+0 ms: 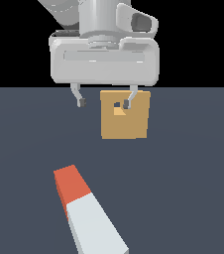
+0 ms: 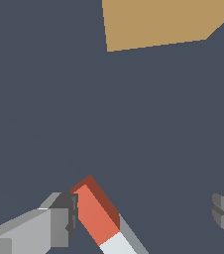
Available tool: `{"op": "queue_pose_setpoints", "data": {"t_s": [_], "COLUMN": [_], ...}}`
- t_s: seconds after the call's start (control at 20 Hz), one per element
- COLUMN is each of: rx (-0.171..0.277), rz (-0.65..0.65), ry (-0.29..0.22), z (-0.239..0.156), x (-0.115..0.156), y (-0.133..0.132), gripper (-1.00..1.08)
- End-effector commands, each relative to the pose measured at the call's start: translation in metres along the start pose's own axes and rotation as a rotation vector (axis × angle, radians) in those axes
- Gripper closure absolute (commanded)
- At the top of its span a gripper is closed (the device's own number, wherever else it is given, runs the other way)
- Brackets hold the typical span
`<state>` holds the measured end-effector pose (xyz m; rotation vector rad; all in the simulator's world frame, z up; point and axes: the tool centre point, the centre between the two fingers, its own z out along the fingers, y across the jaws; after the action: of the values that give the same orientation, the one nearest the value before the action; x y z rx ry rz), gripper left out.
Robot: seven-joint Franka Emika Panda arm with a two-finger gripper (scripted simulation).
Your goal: Insert the peg into the horizontal hole in a box.
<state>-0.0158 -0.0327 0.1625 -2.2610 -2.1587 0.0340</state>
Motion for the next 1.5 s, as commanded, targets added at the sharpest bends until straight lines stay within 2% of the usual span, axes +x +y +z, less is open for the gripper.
{"op": "queue_pose_setpoints", "data": {"t_s": [0.0, 0.65, 1.45], "rx": [0.000, -0.003, -0.015], "rz": [0.000, -0.080, -0.352], "ry": [0.000, -0.001, -0.002], "z": [0.000, 0.012, 0.051], "x": [0.000, -0.020, -0.090], "y": [0.000, -0.006, -0.014], "gripper": [-0.92, -0.92, -0.92]}}
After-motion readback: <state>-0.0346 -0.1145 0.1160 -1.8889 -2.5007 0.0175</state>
